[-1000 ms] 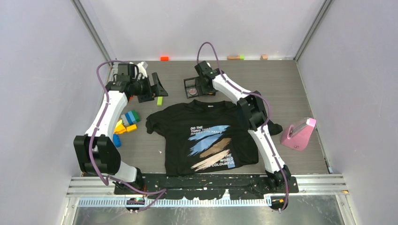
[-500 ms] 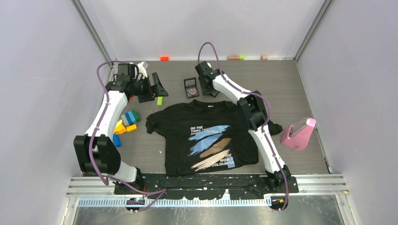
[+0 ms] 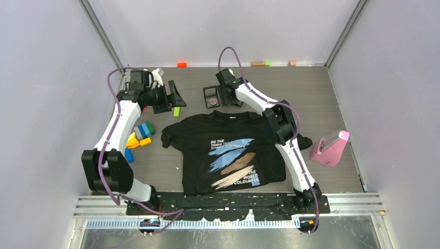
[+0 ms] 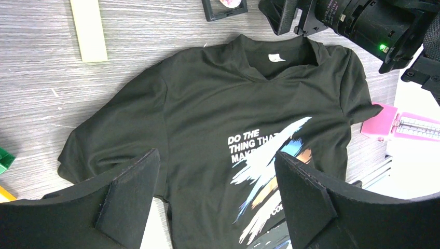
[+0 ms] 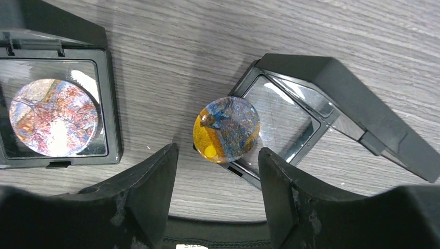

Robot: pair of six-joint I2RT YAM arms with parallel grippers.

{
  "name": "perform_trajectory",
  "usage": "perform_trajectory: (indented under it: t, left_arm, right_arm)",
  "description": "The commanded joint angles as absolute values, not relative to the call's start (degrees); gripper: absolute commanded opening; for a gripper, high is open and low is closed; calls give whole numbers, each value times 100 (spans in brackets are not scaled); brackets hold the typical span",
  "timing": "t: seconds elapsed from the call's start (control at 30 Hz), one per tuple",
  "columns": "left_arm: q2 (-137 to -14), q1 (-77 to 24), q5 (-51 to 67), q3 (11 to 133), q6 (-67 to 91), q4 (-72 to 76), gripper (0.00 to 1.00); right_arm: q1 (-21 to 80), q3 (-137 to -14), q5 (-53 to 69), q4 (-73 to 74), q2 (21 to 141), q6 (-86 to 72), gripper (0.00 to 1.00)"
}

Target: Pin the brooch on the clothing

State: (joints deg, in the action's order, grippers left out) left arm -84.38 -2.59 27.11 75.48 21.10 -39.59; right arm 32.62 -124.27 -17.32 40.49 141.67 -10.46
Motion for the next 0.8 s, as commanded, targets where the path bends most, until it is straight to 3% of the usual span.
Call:
perform_trajectory:
  t: [0.0, 0.33, 0.77]
  left_arm:
    - [-8376, -232, 2890, 7515, 2180, -3753, 84]
    - [-8362, -233, 2935, 7507, 2191, -3735, 84]
    - [-8393, -237, 2966, 7505, 2197, -3735, 84]
  right_arm:
    - [3297, -12758, -2091, 3771, 13982, -787, 64]
    - [3338, -12957, -2277, 3567, 14243, -496, 63]
    - [3366, -13314, -2030, 3803, 14661, -437, 51]
